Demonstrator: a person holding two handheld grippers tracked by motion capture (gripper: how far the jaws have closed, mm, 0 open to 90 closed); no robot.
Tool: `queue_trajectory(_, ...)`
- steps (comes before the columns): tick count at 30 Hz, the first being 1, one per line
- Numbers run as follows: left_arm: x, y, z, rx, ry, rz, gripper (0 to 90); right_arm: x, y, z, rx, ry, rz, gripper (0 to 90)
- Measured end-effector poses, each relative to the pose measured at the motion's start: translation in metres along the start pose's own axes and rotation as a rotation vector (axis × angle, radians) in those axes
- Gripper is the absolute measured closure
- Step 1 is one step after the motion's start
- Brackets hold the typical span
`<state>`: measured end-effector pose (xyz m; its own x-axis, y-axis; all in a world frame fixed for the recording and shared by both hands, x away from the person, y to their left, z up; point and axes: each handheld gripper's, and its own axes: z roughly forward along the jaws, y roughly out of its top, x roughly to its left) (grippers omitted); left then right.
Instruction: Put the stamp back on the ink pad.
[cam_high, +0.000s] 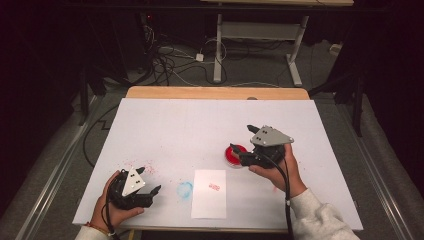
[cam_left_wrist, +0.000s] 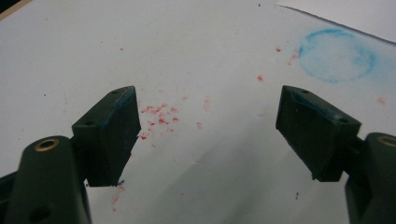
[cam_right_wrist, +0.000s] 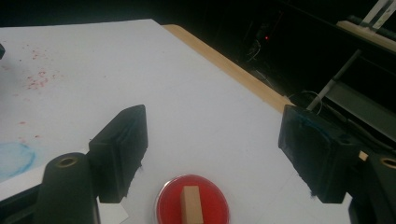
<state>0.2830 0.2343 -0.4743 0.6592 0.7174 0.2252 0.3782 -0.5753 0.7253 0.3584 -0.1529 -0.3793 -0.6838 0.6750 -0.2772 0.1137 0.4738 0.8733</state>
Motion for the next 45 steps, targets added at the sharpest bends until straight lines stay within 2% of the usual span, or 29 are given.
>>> queue_trajectory(2,0.001,0.000,0.000,-0.007,0.006,0.013,21.0,0.001,0.000,-0.002,0.000,0.002,-0.009,24.8)
queue_trajectory(15,0.001,0.001,0.000,-0.007,0.007,0.014,21.0,0.007,-0.004,-0.016,-0.007,-0.004,-0.062,24.9)
queue_trajectory(31,0.001,0.001,0.000,-0.005,0.007,0.009,20.9,0.005,-0.014,-0.033,-0.025,-0.023,-0.090,25.4)
queue_trajectory(45,0.001,0.001,0.000,-0.006,0.005,0.011,20.9,0.000,-0.036,-0.044,-0.034,-0.051,-0.077,22.9)
